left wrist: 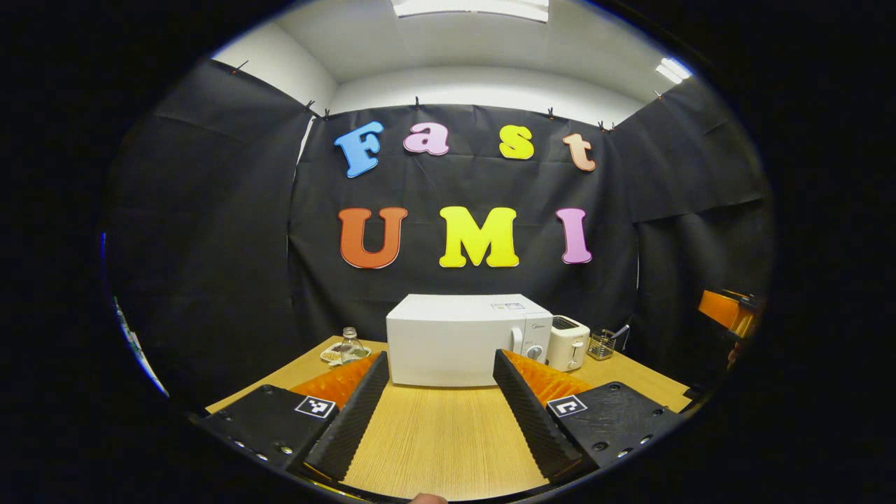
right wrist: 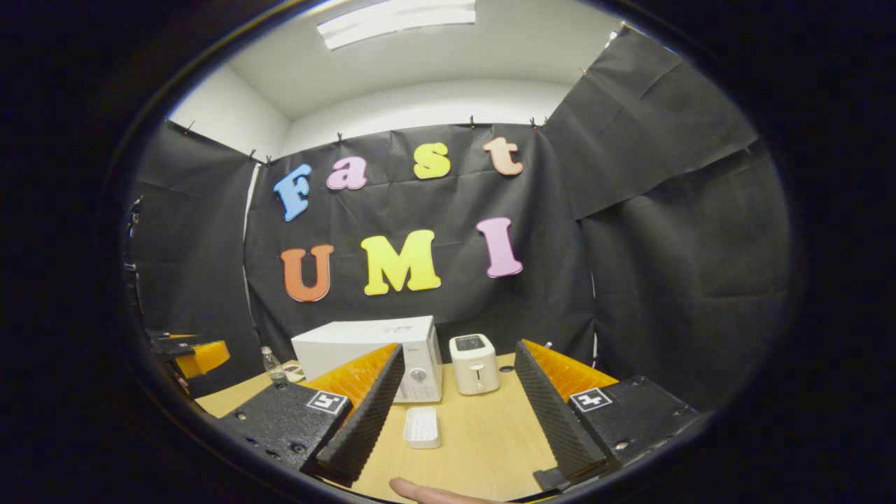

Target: Open the microwave oven with the left hand, put the food in, and close the microwave oven.

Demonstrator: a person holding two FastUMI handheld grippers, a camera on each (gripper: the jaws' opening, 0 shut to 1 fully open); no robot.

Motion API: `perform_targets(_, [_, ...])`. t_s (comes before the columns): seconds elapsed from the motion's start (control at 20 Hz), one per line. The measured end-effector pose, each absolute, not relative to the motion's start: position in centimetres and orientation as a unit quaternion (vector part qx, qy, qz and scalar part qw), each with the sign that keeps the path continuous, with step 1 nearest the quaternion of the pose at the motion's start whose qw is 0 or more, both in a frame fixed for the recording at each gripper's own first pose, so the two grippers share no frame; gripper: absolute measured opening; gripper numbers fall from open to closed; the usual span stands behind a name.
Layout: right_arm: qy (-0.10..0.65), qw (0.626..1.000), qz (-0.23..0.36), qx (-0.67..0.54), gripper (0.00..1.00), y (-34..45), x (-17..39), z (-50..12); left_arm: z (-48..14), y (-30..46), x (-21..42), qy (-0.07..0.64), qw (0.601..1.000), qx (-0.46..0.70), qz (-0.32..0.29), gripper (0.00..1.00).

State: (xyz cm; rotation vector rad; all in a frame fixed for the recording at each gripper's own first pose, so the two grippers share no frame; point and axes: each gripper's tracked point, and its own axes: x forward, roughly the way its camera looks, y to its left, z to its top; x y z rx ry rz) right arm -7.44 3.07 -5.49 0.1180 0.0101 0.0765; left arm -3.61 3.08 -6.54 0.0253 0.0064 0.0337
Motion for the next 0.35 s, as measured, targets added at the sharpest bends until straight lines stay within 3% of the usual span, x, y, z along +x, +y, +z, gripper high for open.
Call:
perform_targets(0.05, [0.006, 0.998, 0.039, 0.057, 0.89, 3.26, -7.36, -5.59, -6.53, 2.90, -3.87, 0.001, 1.000, 0.013, 0.014, 0.94])
perform_targets(0.1, [0.009, 0.998, 0.040, 0.056, 1.00, 3.50, -7.24, -5.65, -6.43, 2.95, -3.96, 0.000, 1.000, 0.016, 0.015, 0.94])
perform_targets(0.25, [0.016, 0.997, 0.046, 0.056, 1.00, 4.04, -7.00, -6.10, -6.66, 2.94, -4.15, 0.002, 1.000, 0.020, 0.011, 0.94])
perform_targets(0.3, [0.016, 0.997, 0.048, 0.056, 0.90, 4.18, -6.99, -6.06, -6.55, 2.78, -4.17, 0.002, 1.000, 0.018, 0.008, 0.94])
perform_targets(0.35, [0.016, 0.997, 0.048, 0.055, 0.90, 4.17, -6.98, -6.06, -6.64, 2.87, -4.23, 0.004, 1.000, 0.015, 0.007, 0.94])
